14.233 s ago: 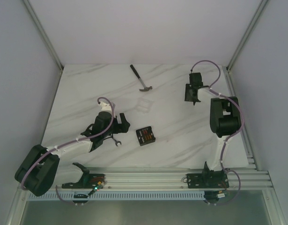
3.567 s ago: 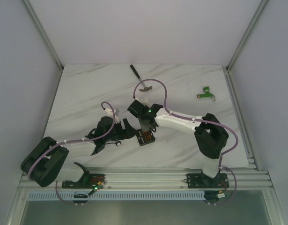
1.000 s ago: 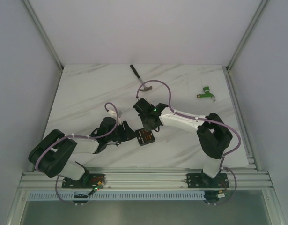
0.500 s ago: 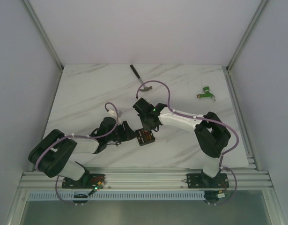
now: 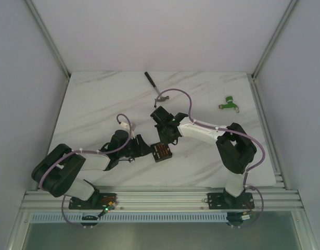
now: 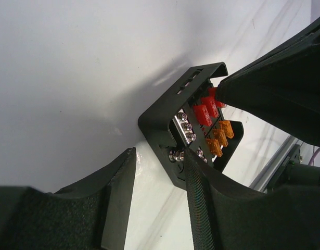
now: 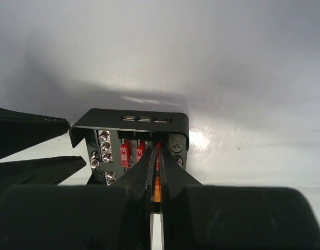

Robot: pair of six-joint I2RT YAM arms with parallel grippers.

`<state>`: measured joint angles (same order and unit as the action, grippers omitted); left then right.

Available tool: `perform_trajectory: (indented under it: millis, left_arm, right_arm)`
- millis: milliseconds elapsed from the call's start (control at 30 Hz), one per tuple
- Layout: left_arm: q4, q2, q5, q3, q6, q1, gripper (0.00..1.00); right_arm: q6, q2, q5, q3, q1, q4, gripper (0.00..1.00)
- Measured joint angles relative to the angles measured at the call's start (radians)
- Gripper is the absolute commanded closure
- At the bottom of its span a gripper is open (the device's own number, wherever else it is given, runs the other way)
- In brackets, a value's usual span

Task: Snap on the fuse box
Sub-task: Install the fuse at the fuse box base.

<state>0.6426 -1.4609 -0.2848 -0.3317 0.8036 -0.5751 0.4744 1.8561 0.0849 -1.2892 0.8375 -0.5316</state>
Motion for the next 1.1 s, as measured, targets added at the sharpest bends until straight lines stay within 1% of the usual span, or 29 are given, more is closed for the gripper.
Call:
perform_trajectory:
  millis: [133,367,567,867,933,1100]
  left_arm:
    - [0.000,0.000,0.000,0.000,0.000,0.000,0.50]
    - [0.000,-0.004,0.000,0.000,0.000,0.000,0.50]
    - [0.000,-0.004,-0.004,-0.003,0.000,0.000,0.50]
    - [-0.009,-0.004,-0.009,-0.015,0.000,0.000,0.50]
    - [-0.011,-0.004,-0.010,-0.023,0.000,0.000,0.50]
    - [-0.020,-0.004,-0.014,-0.040,-0.001,0.000,0.50]
  right_arm:
    - [-0.002,0.002,-0.034,0.009,-0.018,0.008,1.00]
    - [0.005,-0.029,-0.102,0.076,-0.053,0.079,1.00]
    - [-0.007,-0.044,-0.089,0.076,-0.039,0.085,1.00]
    - [-0.036,-0.082,-0.009,0.067,0.009,0.082,0.72]
    - [-0.034,-0.126,-0.002,0.075,0.013,0.090,0.68]
    - [-0.014,-0.311,0.026,0.134,0.006,0.159,0.60]
